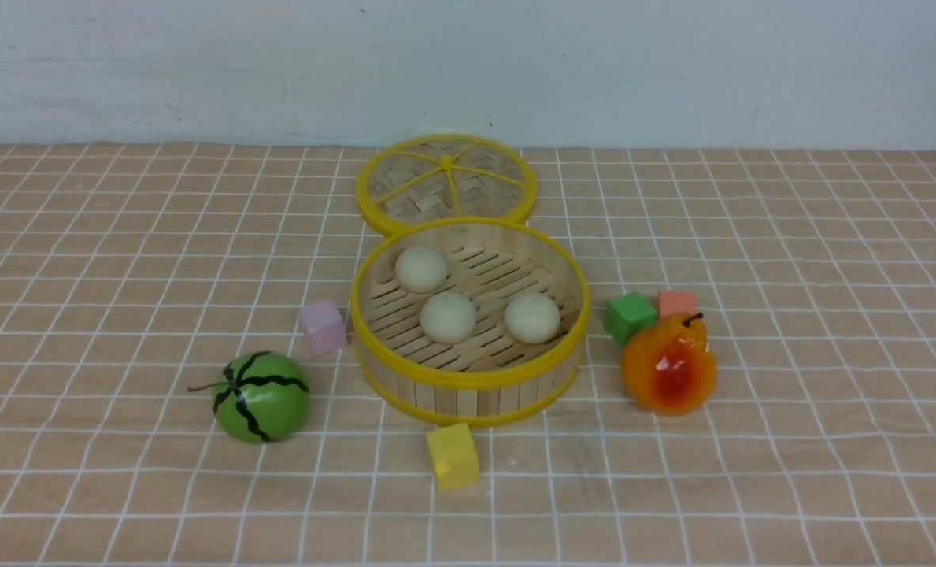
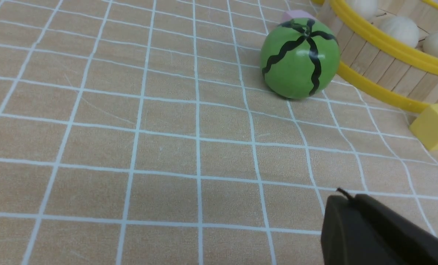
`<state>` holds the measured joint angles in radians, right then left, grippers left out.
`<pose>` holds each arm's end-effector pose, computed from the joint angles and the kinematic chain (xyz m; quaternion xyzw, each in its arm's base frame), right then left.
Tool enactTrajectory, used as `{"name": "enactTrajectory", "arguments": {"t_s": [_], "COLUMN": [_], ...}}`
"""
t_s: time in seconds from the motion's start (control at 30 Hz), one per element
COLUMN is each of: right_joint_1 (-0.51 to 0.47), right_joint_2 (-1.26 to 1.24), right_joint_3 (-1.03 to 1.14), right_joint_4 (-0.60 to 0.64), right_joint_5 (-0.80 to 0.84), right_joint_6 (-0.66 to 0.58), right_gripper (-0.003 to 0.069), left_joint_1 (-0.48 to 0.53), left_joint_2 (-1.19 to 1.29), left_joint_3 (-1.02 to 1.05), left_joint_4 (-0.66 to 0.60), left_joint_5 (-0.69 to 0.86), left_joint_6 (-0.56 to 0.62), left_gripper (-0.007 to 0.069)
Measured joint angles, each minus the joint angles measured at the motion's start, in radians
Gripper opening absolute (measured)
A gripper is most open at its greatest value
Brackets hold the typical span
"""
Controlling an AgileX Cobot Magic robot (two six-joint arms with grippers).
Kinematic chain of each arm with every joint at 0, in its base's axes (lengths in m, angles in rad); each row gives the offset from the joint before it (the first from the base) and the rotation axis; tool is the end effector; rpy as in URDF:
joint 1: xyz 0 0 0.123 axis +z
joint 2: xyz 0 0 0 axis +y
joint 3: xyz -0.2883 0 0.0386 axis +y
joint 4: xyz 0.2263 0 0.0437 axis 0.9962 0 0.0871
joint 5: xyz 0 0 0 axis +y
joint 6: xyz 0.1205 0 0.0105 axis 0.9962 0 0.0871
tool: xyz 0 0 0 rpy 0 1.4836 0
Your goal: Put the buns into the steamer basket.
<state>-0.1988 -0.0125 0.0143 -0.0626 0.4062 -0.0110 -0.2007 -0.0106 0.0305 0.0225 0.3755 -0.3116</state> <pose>0.0508 -0.0133 0.1632 0.0600 0.8085 -0.0879 0.5788 0.0528 -0.0097 0.1610 -0.0387 0.8063 -0.1403 0.5733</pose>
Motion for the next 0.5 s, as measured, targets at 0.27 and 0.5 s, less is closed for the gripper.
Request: {"name": "enactTrajectory", "arguments": {"t_s": [0.27, 0.5], "right_joint_1": [0.000, 0.000], "right_joint_2": [0.000, 0.000], "right_joint_3": [0.000, 0.000], "right_joint_4": [0.000, 0.000], "right_joint_5": [0.000, 0.000], "right_joint_6": [0.000, 0.000], "right_gripper": [0.0241, 0.0241], "left_joint_1": [0.000, 0.000], "left_joint_2": [0.000, 0.000], "left_joint_3": [0.000, 0.000], "left_joint_4": [0.000, 0.000], "left_joint_5": [0.000, 0.000], "left_joint_6": [0.000, 0.000], "left_gripper": [0.0020, 0.0029]}}
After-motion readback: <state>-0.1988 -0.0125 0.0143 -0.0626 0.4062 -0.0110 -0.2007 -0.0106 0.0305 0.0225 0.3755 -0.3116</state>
